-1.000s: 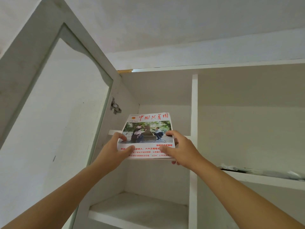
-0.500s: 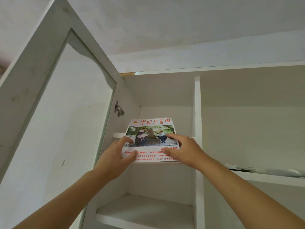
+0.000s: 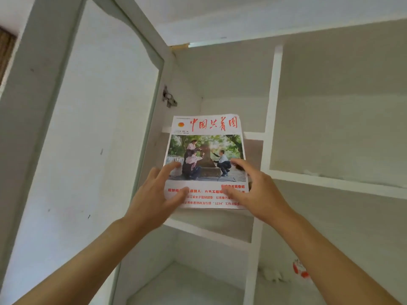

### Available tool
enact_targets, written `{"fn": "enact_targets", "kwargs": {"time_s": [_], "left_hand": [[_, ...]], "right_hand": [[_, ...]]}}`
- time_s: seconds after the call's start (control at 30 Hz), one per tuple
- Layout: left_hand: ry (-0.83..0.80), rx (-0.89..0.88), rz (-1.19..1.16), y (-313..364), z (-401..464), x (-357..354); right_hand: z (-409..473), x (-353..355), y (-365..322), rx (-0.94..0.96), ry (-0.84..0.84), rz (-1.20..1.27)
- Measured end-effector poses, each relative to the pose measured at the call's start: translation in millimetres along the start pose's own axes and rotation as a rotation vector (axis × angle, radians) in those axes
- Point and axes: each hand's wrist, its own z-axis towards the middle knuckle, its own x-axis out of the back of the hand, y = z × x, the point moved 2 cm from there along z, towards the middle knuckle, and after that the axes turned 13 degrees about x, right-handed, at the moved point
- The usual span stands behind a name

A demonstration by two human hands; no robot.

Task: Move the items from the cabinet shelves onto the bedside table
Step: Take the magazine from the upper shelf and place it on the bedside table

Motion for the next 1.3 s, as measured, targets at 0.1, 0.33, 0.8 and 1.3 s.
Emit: {"fn": "enact_targets", "kwargs": {"time_s": [0.1, 0.33, 0.8, 1.3], "left_hand": [[0.028, 0.038, 0.074, 0.6, -44.6, -2.6], [0.017, 0.2, 0.428, -8.3, -203.7, -10.2], [-0.102, 0.723, 0.704, -39.4, -528.2, 74.7], [-0.002, 1.19, 0.898, -31.3, -781.6, 300.5]], "right_hand": [[-44.6, -17.3, 5.8, -0.005, -0.033, 0.111], [-186.2, -69.4, 6.7, -0.035, -0.155, 0.236], [-416.9, -187.7, -117.5, -0.029, -0.63, 0.547], [-516.8, -303.1, -403.5, 0.312, -1.081, 0.759]]}}
